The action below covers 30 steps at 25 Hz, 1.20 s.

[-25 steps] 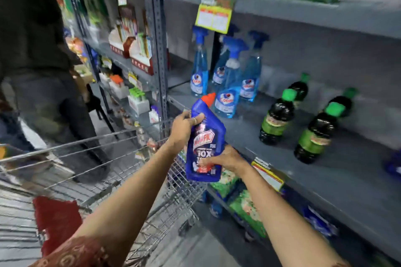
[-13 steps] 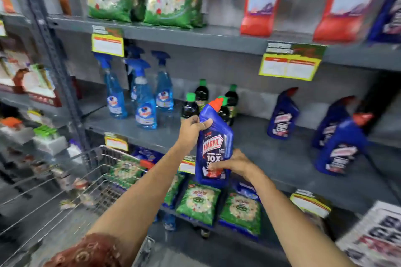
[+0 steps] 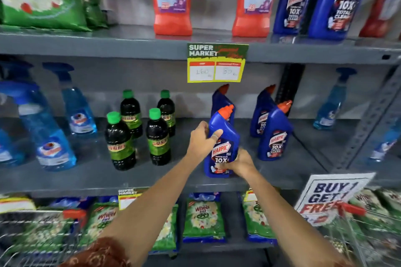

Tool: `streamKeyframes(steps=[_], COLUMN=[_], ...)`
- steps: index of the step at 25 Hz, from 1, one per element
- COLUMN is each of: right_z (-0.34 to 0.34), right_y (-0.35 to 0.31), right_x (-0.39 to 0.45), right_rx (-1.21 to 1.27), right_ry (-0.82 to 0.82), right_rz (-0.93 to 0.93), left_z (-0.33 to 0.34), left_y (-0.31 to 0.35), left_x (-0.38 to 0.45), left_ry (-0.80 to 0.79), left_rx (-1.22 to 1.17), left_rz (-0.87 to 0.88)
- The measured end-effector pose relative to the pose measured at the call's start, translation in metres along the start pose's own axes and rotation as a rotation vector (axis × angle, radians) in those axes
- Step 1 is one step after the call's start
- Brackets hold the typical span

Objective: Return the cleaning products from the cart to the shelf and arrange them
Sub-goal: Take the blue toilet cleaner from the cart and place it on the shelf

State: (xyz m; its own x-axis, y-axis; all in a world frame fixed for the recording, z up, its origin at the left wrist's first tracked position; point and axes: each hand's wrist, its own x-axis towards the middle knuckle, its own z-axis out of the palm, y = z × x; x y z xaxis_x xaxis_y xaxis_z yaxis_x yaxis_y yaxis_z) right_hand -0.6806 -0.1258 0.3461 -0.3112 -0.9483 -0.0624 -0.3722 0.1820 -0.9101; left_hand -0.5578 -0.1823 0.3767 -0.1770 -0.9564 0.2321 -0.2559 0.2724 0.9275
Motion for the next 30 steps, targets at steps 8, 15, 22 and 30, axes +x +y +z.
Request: streamKeyframes(steps=[8, 15, 22, 30], right_z=[-0.003, 0.002, -0.022, -0.051], right_y=[0.014, 0.028, 0.068, 0.087], right_x=[0.045, 0.047, 0.021, 0.045], right_rx=[0.002, -0.043, -0.018, 0.142], right_ry=[0.190, 0.259, 0.672, 0.719], right_rz=[0.015, -0.021, 0.056, 0.130], left_z=[0.029, 0.035, 0.057, 0.102], left_y=[-0.010, -0.019, -0.045, -0.058], left_x=[0.037, 0.041, 0.007, -0.009], left_ry=[-0.041, -0.036, 0.109, 0.209], left_rx=[0.061, -0.065, -0.087, -0.110], left_rz=[0.052, 0.020, -0.135, -0.285])
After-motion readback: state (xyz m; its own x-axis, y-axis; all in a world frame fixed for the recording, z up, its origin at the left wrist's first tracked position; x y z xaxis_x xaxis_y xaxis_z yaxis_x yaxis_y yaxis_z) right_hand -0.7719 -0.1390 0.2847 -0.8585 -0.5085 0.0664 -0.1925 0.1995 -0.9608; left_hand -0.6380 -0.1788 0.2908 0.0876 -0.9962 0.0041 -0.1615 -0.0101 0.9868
